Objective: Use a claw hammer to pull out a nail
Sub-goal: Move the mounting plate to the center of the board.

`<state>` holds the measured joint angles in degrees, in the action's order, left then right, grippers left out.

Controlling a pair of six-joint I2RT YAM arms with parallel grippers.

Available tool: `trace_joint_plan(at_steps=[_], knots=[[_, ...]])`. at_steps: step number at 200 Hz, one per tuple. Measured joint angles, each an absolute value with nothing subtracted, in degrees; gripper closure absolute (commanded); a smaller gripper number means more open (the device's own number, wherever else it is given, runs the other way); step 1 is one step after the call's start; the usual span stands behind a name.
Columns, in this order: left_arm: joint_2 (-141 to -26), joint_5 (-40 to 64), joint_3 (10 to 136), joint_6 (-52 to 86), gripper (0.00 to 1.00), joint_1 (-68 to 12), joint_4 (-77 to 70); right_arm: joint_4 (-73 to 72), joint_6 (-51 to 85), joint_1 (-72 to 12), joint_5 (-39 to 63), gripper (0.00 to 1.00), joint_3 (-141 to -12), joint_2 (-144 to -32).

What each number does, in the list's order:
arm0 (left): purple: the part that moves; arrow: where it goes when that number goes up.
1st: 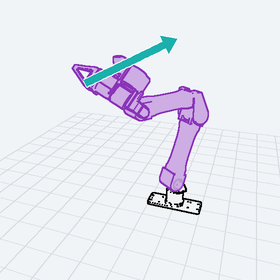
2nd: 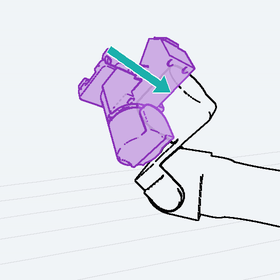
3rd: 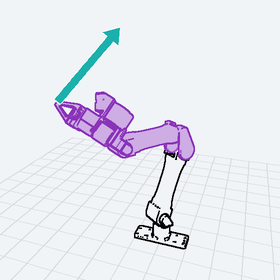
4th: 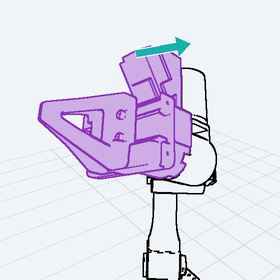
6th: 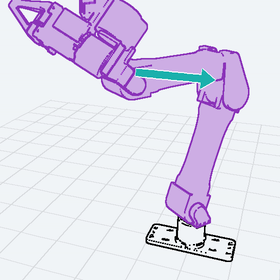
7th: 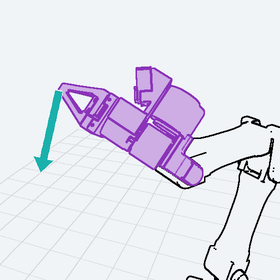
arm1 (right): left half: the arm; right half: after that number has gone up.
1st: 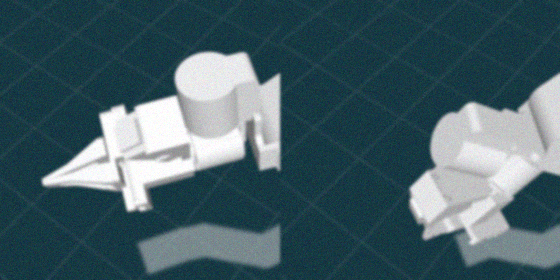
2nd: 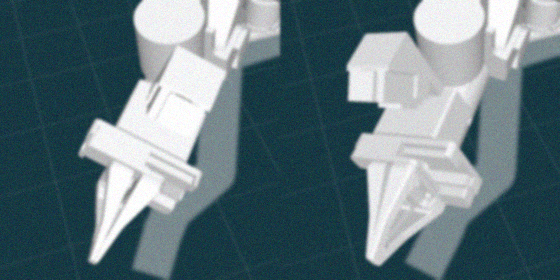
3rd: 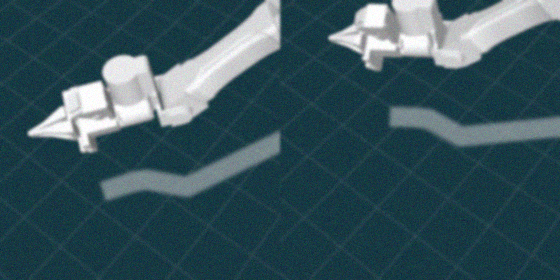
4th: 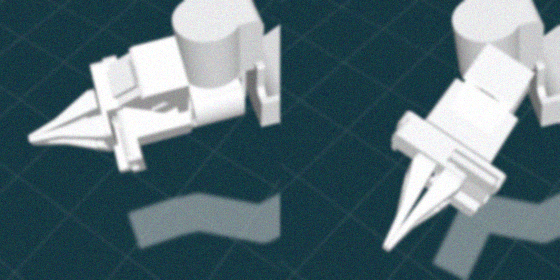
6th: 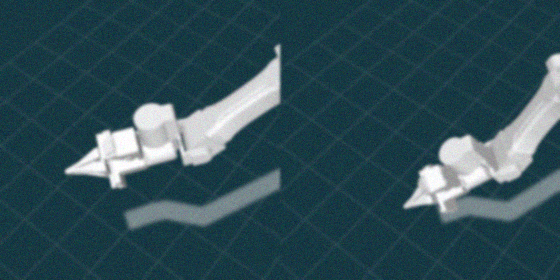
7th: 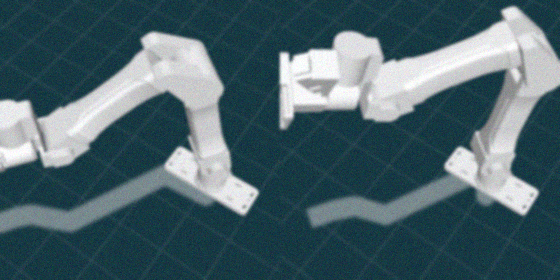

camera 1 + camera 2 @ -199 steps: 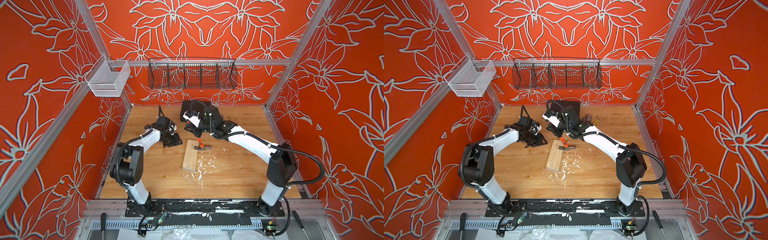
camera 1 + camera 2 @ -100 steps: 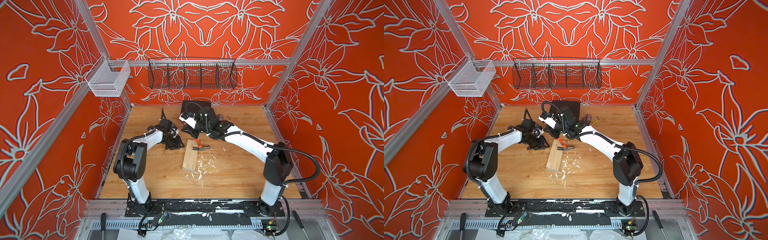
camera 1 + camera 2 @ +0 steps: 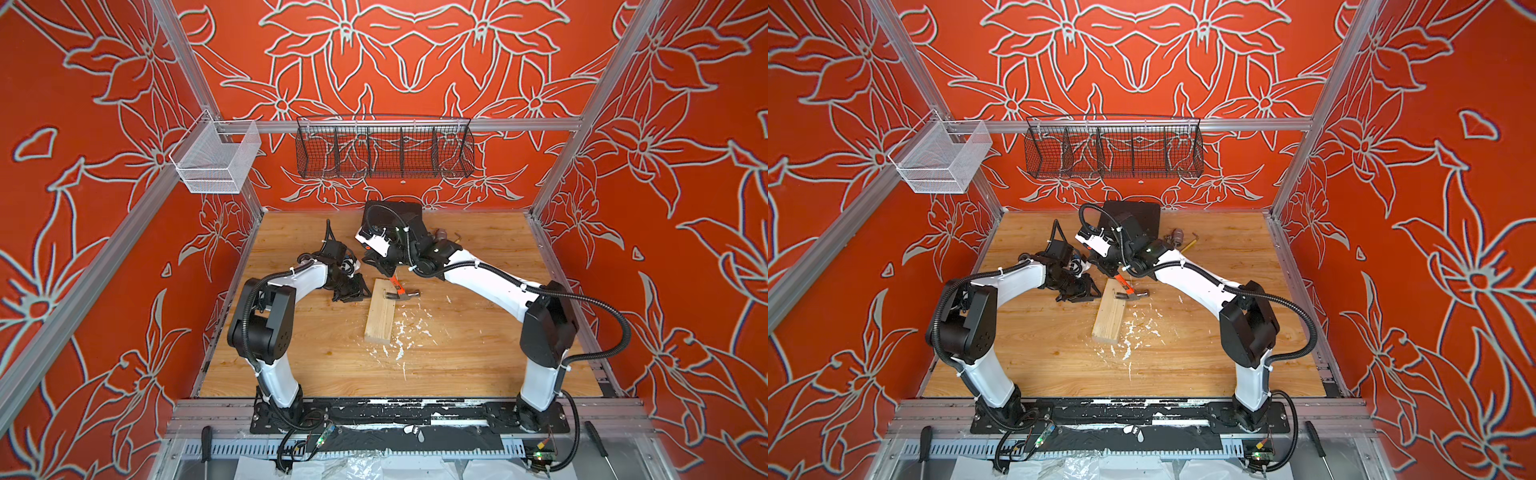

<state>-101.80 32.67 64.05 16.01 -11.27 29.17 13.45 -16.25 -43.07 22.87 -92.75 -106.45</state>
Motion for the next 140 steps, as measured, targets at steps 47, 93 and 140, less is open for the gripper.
trace_joint_plan(at_steps=[47,93,140], knots=[[-102.3,32.8,64.1,16.4,0.66,-11.7,29.2,13.2,-16.3,-43.4,22.7,1.00,-92.9,-106.5],[-102.5,32.9,64.1,16.6,0.67,-12.0,29.1,12.8,-16.1,-43.8,21.9,1.00,-93.2,-106.9],[-102.9,33.3,64.1,16.6,0.69,-12.1,29.1,10.7,-14.7,-44.3,21.4,1.00,-93.1,-106.9]])
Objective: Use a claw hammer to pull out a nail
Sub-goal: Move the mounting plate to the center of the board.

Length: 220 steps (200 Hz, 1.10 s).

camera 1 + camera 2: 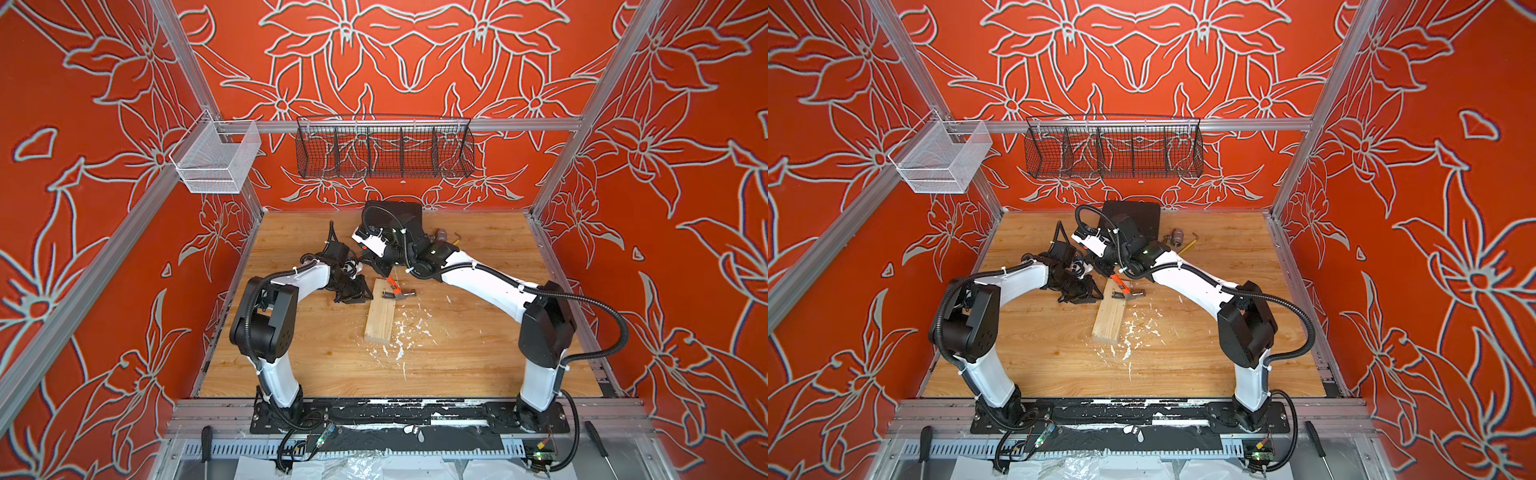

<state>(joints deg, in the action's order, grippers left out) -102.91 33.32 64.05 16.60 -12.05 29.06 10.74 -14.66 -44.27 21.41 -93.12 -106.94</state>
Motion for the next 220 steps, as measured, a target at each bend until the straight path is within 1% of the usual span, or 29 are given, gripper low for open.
trace_joint_plan(at_steps=[57,86,109,148,220], knots=[[-103.2,33.3,64.0,16.6,0.69,-12.1,29.0,8.2,-14.3,-44.4,20.3,1.00,-91.7,-106.9],[-103.1,33.2,63.8,16.5,0.65,-12.1,29.0,7.1,-14.2,-44.4,19.8,1.00,-90.5,-106.6],[-103.2,32.5,64.3,15.8,0.64,-12.1,29.2,6.5,-14.3,-44.4,19.6,1.00,-89.7,-106.0],[-106.2,32.2,71.1,13.3,0.60,-12.1,29.7,7.1,-14.3,-44.4,18.9,1.00,-89.5,-105.6],[-112.2,35.0,79.2,11.4,0.60,-12.1,29.3,12.5,-15.1,-44.8,16.4,1.00,-89.5,-103.3]])
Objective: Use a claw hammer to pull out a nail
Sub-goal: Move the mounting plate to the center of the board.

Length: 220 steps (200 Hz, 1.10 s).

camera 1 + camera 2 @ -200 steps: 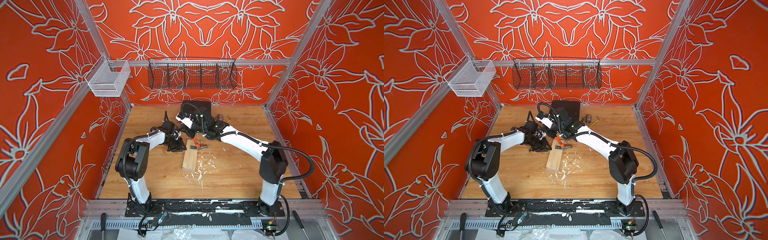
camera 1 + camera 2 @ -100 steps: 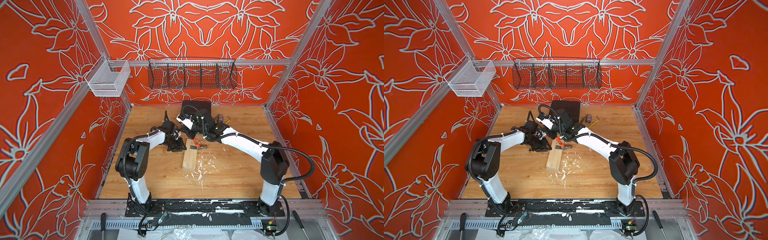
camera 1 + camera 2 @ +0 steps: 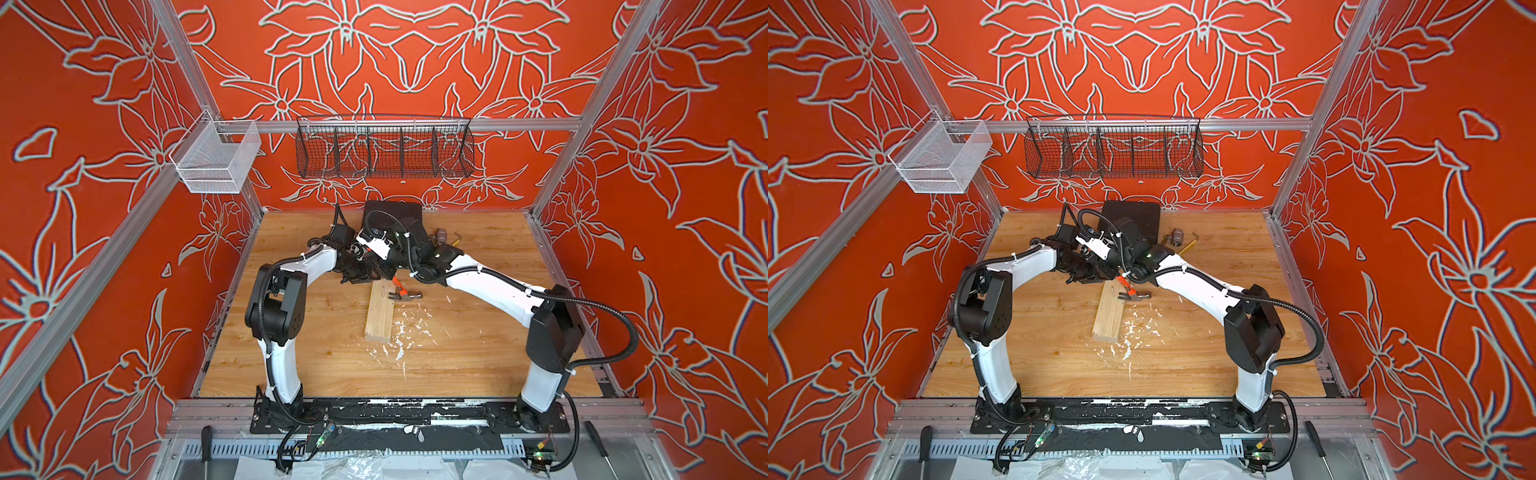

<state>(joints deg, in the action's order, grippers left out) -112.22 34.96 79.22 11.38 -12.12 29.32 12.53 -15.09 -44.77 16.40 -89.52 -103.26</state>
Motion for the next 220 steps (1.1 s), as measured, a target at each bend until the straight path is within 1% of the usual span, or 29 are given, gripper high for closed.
trace_joint_plan(at_steps=[56,91,114,131,150,177,191,220], knots=[[-115.0,36.6,83.0,11.1,0.61,-13.0,30.3,19.3,-16.7,-45.0,12.8,1.00,-90.0,-98.7],[-115.0,36.8,82.9,11.3,0.61,-14.6,30.4,20.3,-17.7,-45.0,7.7,1.00,-84.8,-90.0],[-115.1,36.4,83.3,11.6,0.59,-15.9,30.4,20.3,-17.8,-45.0,4.6,1.00,-80.6,-84.7],[-115.1,34.4,84.0,11.9,0.53,-16.5,30.3,20.3,-17.8,-45.0,2.9,1.00,-77.8,-82.0],[-114.6,31.6,84.1,12.7,0.51,-16.4,29.4,20.3,-17.6,-45.0,2.1,1.00,-75.2,-80.3],[-112.4,28.1,83.2,14.2,0.43,-14.3,28.9,20.3,-17.1,-45.0,1.7,1.00,-72.8,-79.0],[-111.4,27.2,82.4,14.8,0.39,-13.1,28.6,20.1,-16.8,-45.0,1.4,1.00,-72.1,-78.8],[-111.0,26.8,79.7,16.0,0.33,-12.0,28.2,19.6,-16.7,-45.0,0.9,1.00,-71.7,-78.6]])
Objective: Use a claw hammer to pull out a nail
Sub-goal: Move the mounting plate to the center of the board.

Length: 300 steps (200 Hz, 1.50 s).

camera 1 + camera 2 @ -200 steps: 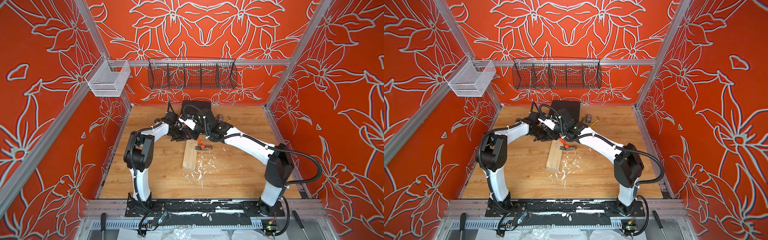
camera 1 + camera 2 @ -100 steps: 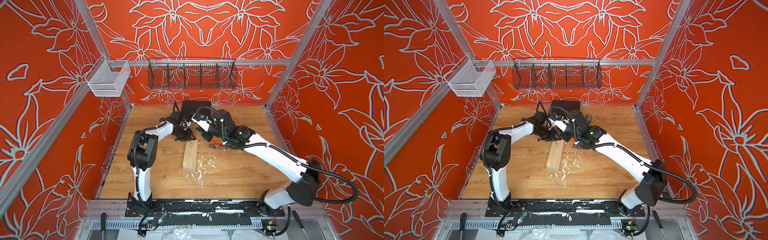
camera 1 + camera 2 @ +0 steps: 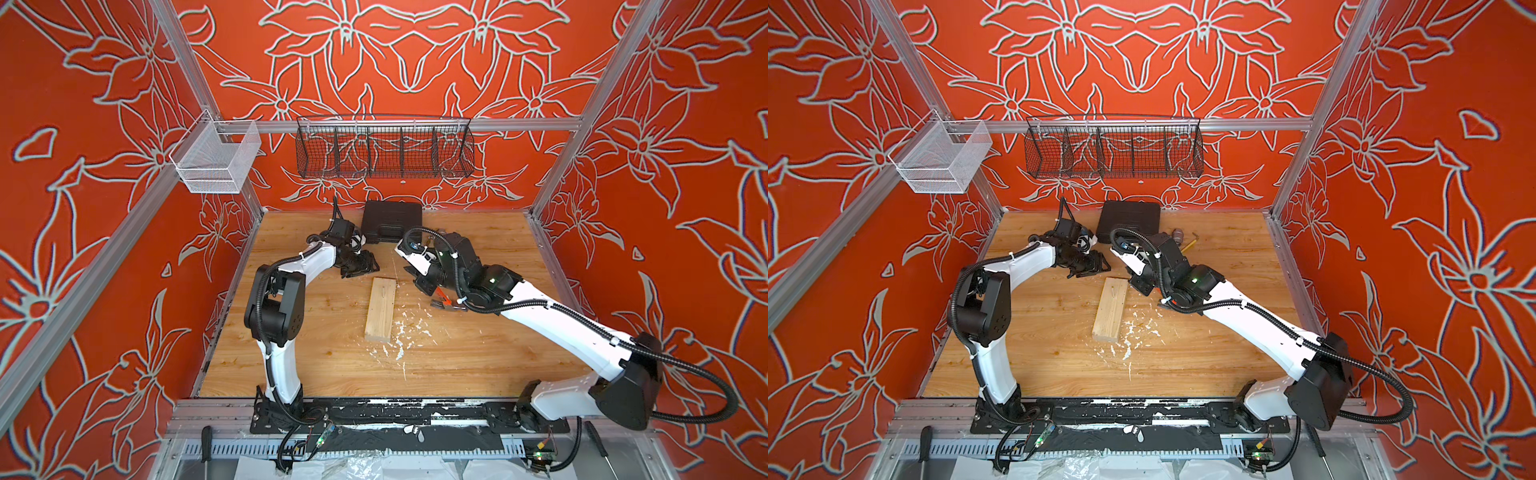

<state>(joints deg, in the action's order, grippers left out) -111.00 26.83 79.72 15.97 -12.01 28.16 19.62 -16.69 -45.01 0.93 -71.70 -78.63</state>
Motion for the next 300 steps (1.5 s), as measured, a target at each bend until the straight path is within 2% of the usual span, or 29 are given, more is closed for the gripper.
trace_joint_plan(at_steps=[39,83,157,202,233,265,300], knots=[[-111.1,28.4,77.0,17.7,0.32,-12.3,27.7,18.8,-16.7,-45.0,0.1,1.00,-71.5,-78.3],[-112.8,33.2,77.7,19.1,0.35,-13.0,25.0,18.6,-16.6,-45.0,-1.2,1.00,-69.7,-75.9],[-119.1,39.0,84.2,19.2,0.38,-19.4,24.8,19.0,-15.8,-45.0,-3.7,1.00,-66.8,-70.3],[-123.9,39.8,92.4,18.0,0.38,-25.6,27.2,19.7,-14.2,-45.0,-4.2,1.00,-63.6,-63.5],[-124.3,40.0,93.3,17.6,0.38,-29.5,28.0,21.2,-14.1,-45.0,-3.8,1.00,-61.3,-58.3],[-124.3,39.9,95.2,16.4,0.38,-30.8,30.7,21.8,-14.6,-45.0,-2.0,1.00,-61.0,-56.9],[-126.1,39.1,104.1,14.3,0.38,-31.1,36.1,22.2,-15.9,-45.0,-0.5,1.00,-61.0,-57.4]])
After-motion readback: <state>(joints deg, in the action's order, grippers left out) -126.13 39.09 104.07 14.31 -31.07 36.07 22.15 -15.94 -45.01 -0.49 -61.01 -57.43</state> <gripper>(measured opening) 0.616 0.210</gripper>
